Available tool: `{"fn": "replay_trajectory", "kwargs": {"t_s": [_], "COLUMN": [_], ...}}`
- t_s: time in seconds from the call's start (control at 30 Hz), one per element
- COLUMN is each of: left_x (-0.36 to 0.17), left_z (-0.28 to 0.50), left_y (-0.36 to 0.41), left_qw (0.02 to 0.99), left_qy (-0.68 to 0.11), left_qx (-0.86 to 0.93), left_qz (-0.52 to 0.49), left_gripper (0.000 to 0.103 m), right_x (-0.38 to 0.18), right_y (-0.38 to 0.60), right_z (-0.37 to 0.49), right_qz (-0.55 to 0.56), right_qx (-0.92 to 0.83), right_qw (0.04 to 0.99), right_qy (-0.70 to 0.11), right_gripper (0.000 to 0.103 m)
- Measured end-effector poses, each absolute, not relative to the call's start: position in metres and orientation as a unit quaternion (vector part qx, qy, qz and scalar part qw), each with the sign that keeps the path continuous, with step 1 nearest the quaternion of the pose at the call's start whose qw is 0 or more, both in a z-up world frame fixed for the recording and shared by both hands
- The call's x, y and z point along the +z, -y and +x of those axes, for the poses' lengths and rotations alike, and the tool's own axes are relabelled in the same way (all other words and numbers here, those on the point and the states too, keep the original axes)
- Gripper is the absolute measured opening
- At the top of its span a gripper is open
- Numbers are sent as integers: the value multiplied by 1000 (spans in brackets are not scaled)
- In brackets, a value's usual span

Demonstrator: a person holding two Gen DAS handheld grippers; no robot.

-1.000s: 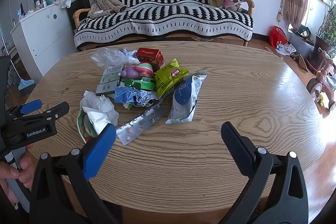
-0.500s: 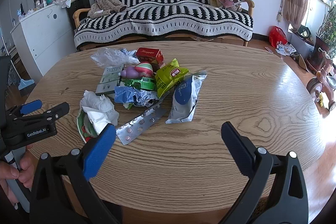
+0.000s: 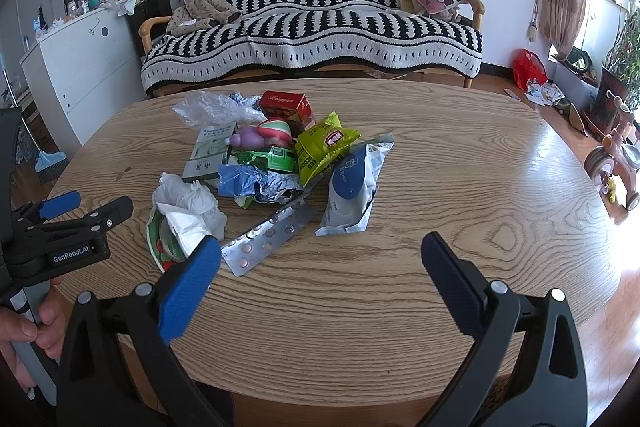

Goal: Collect trash

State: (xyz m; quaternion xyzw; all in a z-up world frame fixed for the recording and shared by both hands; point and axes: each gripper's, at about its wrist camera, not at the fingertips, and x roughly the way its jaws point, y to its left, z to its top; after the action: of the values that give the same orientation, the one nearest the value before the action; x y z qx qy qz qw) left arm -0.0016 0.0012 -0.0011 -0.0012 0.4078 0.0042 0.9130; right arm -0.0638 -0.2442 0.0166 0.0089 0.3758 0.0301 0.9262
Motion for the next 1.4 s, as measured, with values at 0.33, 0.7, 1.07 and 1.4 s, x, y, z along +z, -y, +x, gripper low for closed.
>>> {"fn": "replay_trajectory", "kwargs": {"t_s": [0.33, 0.7, 1.07, 1.4], "left_x": [-5, -34, -43, -37], "left_z": [-2, 9, 25, 24], "left_y": [-2, 24, 49, 65], "left_qw": [911, 890, 887, 887], "left_qy": [-412, -455, -458, -458], "left_qx": [4, -34, -53, -59], "left_qz": [-1, 8, -11, 9], "left_gripper": [97, 97, 97, 97], "right_x": [16, -3, -42, -57], "right_y": [244, 280, 302, 306], "right_z": [-64, -23, 45, 60], "right_qz": [8, 49, 95, 131], "right_qx": [30, 13, 25, 52], "right_qw": [926, 915, 896, 879], "right_qy": [-376, -401, -432, -456], "right_gripper": [97, 97, 89, 28]}}
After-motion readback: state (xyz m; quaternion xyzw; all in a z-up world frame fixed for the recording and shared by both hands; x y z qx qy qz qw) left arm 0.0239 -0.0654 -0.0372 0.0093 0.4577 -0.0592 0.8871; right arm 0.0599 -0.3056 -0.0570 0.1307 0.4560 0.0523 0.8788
